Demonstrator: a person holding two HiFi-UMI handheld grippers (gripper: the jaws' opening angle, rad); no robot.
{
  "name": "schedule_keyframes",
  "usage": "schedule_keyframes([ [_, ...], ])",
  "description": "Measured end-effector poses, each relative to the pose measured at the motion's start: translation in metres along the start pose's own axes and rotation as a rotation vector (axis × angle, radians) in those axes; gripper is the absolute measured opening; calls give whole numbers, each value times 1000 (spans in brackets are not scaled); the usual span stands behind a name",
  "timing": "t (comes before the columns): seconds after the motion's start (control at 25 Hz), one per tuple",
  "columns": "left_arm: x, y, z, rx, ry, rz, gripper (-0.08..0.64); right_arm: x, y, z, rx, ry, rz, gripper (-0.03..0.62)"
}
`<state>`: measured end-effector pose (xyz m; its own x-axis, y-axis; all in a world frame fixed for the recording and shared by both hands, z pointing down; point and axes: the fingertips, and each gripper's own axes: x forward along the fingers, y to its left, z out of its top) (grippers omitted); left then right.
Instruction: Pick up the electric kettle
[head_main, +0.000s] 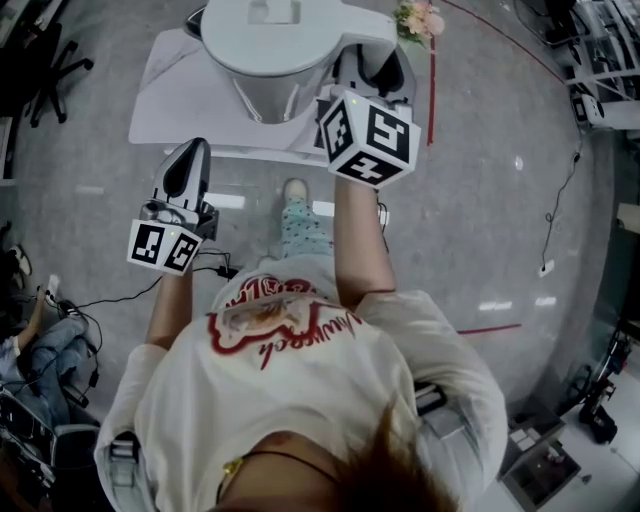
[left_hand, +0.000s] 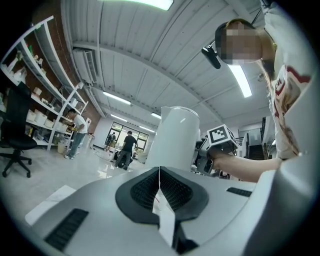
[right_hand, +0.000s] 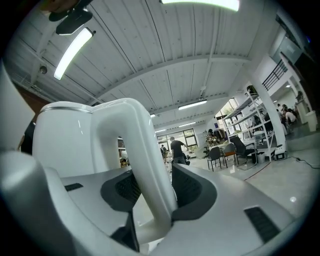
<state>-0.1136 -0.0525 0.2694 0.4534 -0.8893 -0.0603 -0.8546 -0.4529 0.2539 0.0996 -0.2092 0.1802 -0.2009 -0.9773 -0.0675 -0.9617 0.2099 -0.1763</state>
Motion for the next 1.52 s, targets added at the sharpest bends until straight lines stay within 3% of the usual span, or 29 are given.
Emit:
schedule_keyframes([
  [0.28, -87, -31, 3, 25, -5, -19, 12, -93, 30, -3, 23, 9, -32, 160],
  [0.52, -129, -59, 7, 21, -14, -48, 12, -148, 40, 3, 7, 9, -42, 160],
  [0.92, -154, -88, 17, 19, -37, -67, 12, -198, 57, 24, -58, -32, 25, 160],
  [1.24, -176, -109, 2, 17, -21, -84, 12, -237, 51, 3, 13, 5, 36, 160],
  [1.52, -190, -149, -4, 21, -25, -53, 12, -275, 31, 23, -23, -22, 59, 163],
])
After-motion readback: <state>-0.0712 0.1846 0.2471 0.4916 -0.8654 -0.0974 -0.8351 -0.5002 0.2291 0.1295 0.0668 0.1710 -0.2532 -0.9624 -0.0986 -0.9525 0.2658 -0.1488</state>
